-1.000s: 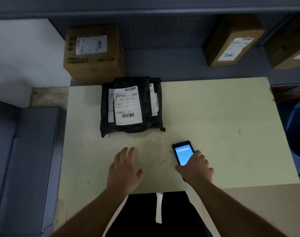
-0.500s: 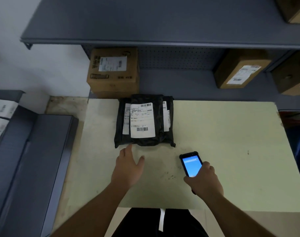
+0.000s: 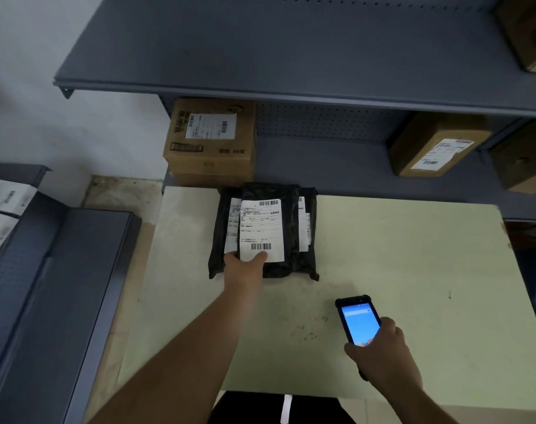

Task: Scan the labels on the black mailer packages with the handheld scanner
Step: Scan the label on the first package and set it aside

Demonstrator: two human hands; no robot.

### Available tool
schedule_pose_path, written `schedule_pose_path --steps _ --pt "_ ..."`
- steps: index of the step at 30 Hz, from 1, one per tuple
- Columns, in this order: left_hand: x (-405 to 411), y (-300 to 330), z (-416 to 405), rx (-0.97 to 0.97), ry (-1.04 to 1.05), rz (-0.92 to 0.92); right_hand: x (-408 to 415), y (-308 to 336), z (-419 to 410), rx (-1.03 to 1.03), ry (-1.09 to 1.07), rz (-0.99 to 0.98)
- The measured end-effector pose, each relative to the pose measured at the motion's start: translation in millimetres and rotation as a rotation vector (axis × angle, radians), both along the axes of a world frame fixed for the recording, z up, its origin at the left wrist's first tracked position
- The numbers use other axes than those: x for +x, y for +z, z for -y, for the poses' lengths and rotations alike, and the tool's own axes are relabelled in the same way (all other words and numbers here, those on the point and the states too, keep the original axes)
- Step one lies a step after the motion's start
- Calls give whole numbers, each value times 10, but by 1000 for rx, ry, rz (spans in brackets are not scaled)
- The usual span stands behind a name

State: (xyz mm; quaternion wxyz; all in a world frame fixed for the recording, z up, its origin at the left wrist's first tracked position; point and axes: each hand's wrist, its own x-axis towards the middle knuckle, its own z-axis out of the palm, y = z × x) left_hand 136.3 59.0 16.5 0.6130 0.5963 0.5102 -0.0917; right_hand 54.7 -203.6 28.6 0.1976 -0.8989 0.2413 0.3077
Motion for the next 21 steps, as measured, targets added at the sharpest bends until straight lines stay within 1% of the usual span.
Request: schedule_pose_path --steps 5,10,14,21 --pt "74 -75 49 56 -17 -47 -49 0 97 1 -42 2" --pt "124 -121 78 122 -80 -57 -68 -7 153 -3 -65 -2" --pt "127 -126 88 108 -113 -57 -76 -11 171 4 -68 3" --pt "156 -89 96 53 -90 -57 -62 52 178 28 -55 21"
